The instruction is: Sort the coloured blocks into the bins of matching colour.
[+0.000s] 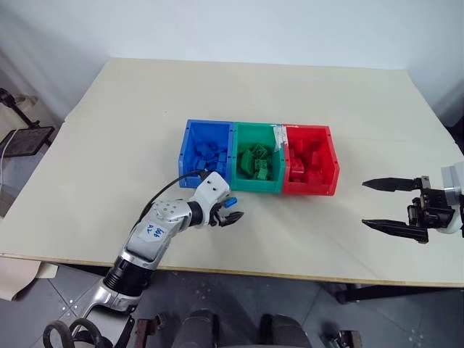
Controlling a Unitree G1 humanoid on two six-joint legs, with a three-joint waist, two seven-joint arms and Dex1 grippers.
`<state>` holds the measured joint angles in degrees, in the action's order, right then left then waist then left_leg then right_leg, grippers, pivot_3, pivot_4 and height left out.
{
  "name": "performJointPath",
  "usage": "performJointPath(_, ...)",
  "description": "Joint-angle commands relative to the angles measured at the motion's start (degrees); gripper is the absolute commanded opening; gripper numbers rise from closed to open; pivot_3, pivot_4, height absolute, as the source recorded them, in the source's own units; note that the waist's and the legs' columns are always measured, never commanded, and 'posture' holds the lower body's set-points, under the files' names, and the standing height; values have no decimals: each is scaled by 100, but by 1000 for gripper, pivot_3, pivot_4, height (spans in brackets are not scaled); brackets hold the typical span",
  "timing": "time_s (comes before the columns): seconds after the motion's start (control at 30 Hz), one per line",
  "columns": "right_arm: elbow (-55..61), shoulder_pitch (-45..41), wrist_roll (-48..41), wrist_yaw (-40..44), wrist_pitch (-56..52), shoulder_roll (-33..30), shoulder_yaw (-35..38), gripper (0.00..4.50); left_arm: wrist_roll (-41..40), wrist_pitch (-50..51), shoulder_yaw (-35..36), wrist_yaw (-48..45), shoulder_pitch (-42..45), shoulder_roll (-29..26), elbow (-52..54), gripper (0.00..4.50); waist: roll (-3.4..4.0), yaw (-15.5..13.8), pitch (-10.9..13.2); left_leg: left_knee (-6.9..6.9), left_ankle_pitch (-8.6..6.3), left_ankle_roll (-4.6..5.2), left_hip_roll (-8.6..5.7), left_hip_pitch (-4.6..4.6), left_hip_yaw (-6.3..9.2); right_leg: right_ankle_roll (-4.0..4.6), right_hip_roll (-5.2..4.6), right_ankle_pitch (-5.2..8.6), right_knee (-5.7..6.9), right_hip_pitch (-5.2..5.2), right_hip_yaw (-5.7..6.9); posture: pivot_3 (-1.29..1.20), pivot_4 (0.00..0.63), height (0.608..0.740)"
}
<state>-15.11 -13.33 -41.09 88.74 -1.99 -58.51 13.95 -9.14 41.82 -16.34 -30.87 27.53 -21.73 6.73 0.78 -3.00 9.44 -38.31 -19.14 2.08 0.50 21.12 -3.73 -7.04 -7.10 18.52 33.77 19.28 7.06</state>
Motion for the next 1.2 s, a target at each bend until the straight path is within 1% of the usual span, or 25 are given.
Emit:
performJointPath(0.03,191,83,-31,315,-73,15,240,4500,12,152,-95,-53,-180,36,69,2621,0,1,0,0,0,0,0,0,1,0,0,0,0,0,0,0,150,740)
performJointPath(0.2,227,37,20,264,-128,19,236,4500,-79,265,75,-85,-359,6,459,1087,1,19,-1,2,0,0,2,-2,-2,0,1,0,-1,0,0,0,150,740)
performJointPath(0.27,216,13,40,263,-132,19,234,4500,-159,354,168,-135,-439,-39,689,401,0,25,0,2,0,0,3,-1,-2,0,1,0,-2,1,-1,0,150,740)
performJointPath(0.33,199,-26,68,254,-131,24,222,4500,-280,425,294,-220,-548,-128,984,339,0,30,0,2,0,0,3,0,-2,0,0,0,-2,1,-2,0,150,740)
performJointPath(0.5,121,-164,146,271,-148,56,169,4500,-933,753,976,-470,-873,-408,1907,339,0,60,0,1,0,0,8,2,-2,0,-9,0,-4,3,-7,0,150,740)
performJointPath(0.6,56,-281,208,298,-164,89,116,4500,-1238,758,1308,-559,-991,-501,2200,339,0,68,0,2,0,-1,9,2,-1,0,-24,0,-8,2,-6,0,150,740)
performJointPath(0.8,-99,-586,339,368,-195,165,-9,4500,-1536,764,1567,-538,-1086,-590,2378,339,0,76,0,3,0,-1,7,2,-1,0,-21,0,-10,0,-5,0,150,740)
performJointPath(1.03,-160,-673,379,375,-192,163,-70,4500,-2054,691,1947,-636,-1080,-676,2590,339,-1,100,0,3,0,-1,8,2,-1,0,-21,0,-9,0,-6,0,150,740)
performJointPath(1.13,-200,-727,394,375,-172,178,-96,4500,-1932,459,2280,-200,-568,-509,2243,339,-2,95,1,2,0,-1,8,3,-1,0,-18,0,-9,1,-5,0,150,740)
performJointPath(1.2,-230,-767,406,375,-152,200,-104,4500,-1687,250,2302,37,-262,-493,1896,339,-2,98,1,-1,2,-3,8,4,0,0,2,0,-9,0,-4,0,150,740)
